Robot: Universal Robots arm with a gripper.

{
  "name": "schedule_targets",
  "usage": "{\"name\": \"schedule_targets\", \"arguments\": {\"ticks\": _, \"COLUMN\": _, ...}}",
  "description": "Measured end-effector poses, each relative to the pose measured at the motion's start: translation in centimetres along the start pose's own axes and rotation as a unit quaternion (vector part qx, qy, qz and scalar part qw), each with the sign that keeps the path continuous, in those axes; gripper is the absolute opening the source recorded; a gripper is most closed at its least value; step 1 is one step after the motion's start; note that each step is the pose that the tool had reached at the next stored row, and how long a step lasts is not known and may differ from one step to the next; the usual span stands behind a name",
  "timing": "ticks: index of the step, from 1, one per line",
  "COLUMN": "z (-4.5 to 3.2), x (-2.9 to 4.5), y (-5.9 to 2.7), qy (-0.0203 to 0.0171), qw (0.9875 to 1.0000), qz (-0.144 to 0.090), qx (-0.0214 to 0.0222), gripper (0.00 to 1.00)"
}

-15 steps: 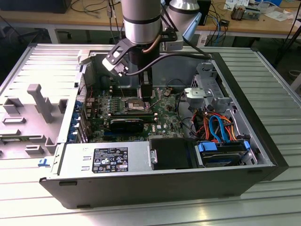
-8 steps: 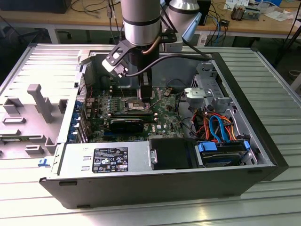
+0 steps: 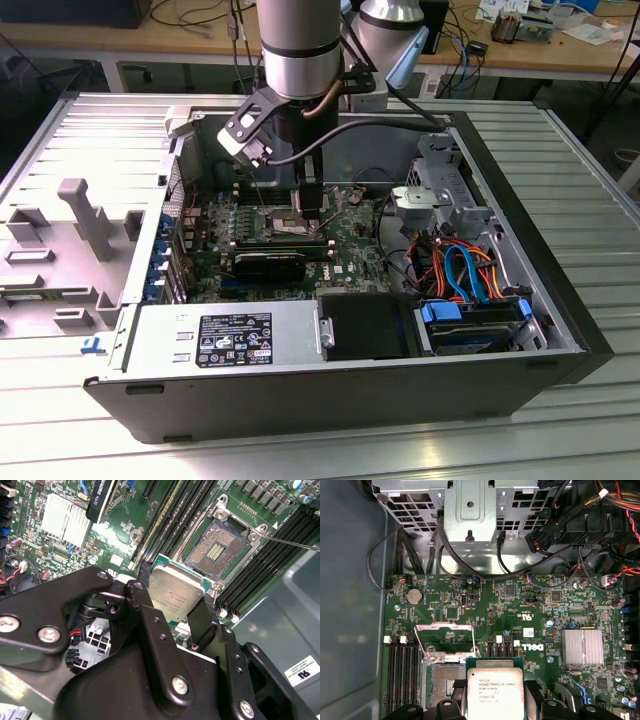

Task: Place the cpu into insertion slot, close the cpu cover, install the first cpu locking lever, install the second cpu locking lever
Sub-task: 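Place the cpu into insertion slot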

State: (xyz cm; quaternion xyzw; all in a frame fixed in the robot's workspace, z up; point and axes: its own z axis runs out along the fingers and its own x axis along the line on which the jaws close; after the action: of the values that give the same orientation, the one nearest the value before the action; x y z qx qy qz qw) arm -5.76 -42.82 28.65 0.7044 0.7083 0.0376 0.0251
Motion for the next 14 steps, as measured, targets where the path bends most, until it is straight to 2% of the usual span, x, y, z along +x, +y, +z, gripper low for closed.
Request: {"name": "schedule_targets", "arguments": {"ticks": 14, "z": 0.21, "x": 0.0, "y": -0.02, "qy": 0.0, "qw": 1.0, "qz": 0.0, "qx": 0.0, "gripper": 0.55}}
